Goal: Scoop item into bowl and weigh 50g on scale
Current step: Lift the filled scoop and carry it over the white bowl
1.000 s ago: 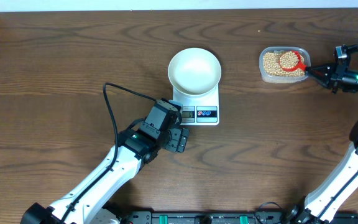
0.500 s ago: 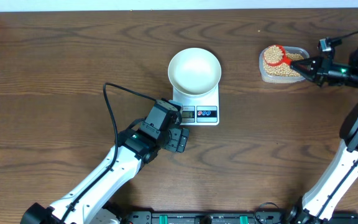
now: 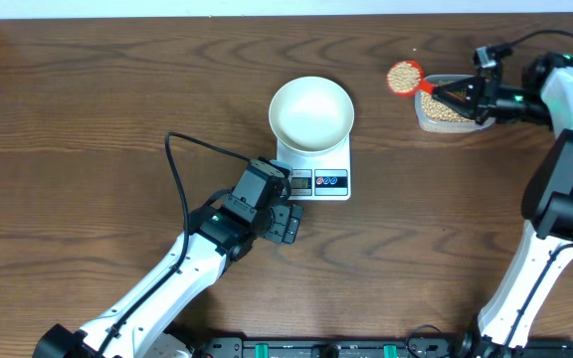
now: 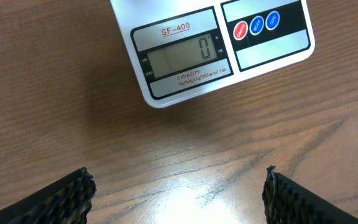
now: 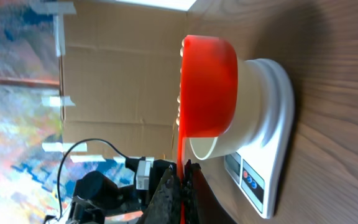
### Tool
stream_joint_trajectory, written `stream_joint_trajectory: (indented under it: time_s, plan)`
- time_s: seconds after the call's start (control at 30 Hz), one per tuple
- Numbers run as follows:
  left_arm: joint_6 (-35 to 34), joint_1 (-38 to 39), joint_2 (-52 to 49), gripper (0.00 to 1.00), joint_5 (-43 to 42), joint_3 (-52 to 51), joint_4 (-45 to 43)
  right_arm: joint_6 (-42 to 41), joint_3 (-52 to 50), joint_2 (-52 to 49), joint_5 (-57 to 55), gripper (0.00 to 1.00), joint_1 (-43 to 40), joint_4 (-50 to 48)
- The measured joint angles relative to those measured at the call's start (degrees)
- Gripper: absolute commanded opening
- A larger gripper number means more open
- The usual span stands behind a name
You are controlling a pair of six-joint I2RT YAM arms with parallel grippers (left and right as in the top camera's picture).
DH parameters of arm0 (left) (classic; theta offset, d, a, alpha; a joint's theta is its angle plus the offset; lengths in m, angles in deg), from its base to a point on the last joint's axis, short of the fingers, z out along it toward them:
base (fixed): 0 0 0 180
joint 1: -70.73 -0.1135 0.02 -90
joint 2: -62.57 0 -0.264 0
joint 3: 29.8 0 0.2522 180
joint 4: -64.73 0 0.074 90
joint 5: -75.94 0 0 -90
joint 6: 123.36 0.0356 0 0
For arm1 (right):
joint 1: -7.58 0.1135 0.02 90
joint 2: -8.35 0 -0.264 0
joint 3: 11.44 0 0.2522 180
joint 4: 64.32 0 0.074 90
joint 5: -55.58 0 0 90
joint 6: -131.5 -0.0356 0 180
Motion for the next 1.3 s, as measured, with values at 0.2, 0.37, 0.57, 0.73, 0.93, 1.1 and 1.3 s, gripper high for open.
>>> stream_joint_trajectory:
  time_s: [0.2,0.37,0.57,0.73,0.93,1.1,1.3]
  plan:
    - [0.0,0.0,0.0,0.89,0.0,0.0,0.0,0.0,1.8,0.0,0.3,0.01,4.8,1.2]
    - [0.0,0.0,0.0,0.89,0.0,0.0,0.0,0.0,1.9,0.0,0.3,0.01,8.3,1.4]
    - [0.0,0.0,0.0,0.89,0.0,0.0,0.0,0.0,2.0,0.0,-0.4,0.01,12.3,1.4]
    - [0.0,0.0,0.0,0.89,0.0,0.0,0.0,-0.1,2.6,0.0,-3.8,0.01,14.8,1.3]
    - [0.0,0.0,0.0,0.89,0.0,0.0,0.0,-1.9,7.8,0.0,-10.7,0.01,17.4,1.2]
    - [0.0,0.0,0.0,0.89,0.0,0.0,0.0,-4.5,12.9,0.0,-17.0,0.01,20.2,0.7]
    - [0.0,0.0,0.0,0.88,0.0,0.0,0.0,-7.8,14.9,0.1,-23.4,0.01,22.9,-0.6]
